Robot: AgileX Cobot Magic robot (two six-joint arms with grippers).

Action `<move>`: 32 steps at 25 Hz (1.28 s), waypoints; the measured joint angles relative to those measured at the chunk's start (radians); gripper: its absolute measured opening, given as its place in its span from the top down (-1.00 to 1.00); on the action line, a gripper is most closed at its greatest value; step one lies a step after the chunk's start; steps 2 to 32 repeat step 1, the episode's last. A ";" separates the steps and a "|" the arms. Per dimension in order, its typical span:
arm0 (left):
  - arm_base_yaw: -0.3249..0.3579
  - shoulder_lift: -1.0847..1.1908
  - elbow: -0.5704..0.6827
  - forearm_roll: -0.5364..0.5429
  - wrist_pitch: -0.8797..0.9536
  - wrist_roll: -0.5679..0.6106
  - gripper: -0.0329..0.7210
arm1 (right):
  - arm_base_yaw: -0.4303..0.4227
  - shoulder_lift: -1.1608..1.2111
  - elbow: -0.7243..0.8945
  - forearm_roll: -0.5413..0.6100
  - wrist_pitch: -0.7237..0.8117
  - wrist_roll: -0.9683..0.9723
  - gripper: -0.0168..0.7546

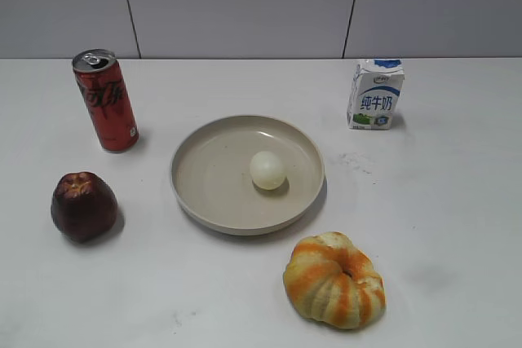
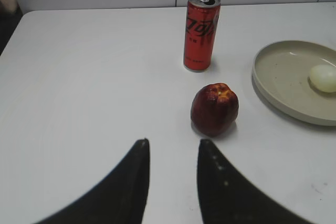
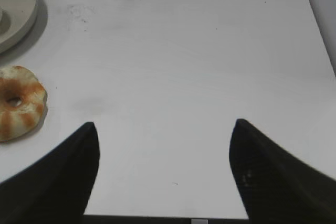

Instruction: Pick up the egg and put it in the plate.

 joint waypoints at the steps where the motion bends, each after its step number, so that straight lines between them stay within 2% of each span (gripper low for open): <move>1: 0.000 0.000 0.000 0.000 0.000 0.000 0.30 | 0.000 -0.027 0.000 0.000 0.000 0.000 -0.56; 32: 0.000 0.000 0.000 0.000 0.000 0.000 0.30 | 0.000 -0.027 0.000 0.000 0.000 0.000 -0.56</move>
